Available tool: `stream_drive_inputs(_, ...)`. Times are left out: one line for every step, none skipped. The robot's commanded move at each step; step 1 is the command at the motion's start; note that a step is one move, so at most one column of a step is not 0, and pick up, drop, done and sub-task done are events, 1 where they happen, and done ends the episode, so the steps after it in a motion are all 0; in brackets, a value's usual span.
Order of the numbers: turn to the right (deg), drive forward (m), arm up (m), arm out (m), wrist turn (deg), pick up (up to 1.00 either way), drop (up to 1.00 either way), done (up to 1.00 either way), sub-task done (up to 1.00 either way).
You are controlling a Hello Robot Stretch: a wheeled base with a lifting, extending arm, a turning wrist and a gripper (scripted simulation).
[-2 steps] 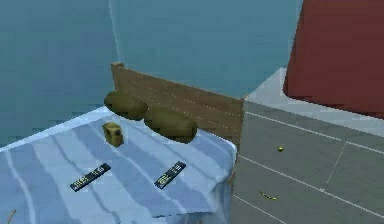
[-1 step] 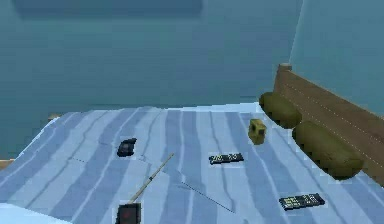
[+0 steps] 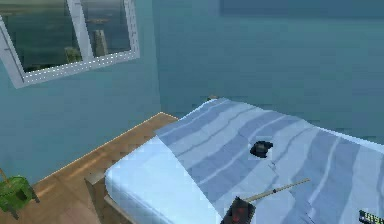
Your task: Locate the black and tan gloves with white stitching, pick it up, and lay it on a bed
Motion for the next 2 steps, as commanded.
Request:
stream_drive_inputs(-6.0,0.00,0.00,0.00,0.0,0.00,0.00,0.00,0.00)
stream_drive_inputs(45.0,0.00,0.00,0.00,0.0,0.00,0.00,0.00,0.00)
